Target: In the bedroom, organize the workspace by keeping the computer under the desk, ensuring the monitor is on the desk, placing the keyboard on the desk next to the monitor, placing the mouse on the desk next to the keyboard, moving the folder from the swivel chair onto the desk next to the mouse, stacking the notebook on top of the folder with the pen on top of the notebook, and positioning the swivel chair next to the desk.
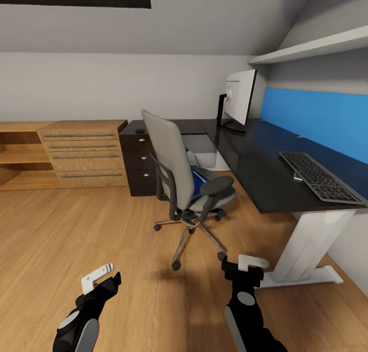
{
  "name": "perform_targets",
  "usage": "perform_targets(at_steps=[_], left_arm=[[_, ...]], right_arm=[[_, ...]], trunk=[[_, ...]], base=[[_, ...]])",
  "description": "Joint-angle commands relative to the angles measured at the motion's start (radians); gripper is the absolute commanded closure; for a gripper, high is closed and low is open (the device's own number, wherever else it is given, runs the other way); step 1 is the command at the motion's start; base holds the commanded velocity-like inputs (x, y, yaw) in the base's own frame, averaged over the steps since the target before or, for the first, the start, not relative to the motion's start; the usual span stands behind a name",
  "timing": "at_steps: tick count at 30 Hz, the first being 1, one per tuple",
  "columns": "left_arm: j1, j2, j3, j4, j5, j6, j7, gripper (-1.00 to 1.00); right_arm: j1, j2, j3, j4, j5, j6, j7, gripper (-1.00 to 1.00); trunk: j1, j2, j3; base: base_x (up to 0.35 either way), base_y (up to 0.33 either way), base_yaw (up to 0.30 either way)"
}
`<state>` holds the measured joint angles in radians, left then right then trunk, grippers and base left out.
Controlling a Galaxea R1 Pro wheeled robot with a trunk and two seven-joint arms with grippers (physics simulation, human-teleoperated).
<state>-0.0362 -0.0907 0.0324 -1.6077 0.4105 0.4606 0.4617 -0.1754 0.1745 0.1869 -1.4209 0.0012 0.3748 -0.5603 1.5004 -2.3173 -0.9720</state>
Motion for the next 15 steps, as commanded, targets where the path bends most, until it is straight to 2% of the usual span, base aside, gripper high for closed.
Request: perform_targets(at_steps=[1, 15], left_arm=[[-0.001, -0.001, 0.0, -0.001, 0.01, 0.002, 0.006, -1.0], [-0.001, -0.001, 0.0, -0.002, 0.01, 0.001, 0.006, -1.0]], right_arm=[[-0.001, 0.0, 0.001, -0.001, 0.0, 0.007, -0.005, -1.0], [-0.001, 0.0, 0.002, -0.001, 0.0, 0.007, -0.005, -1.0]], trunk=[[0.004, -0.008, -0.004], [0.057, -0.106, -0.048]], base=[[0.0, 0.0, -0.009], [0.0, 0.0, -0.001]])
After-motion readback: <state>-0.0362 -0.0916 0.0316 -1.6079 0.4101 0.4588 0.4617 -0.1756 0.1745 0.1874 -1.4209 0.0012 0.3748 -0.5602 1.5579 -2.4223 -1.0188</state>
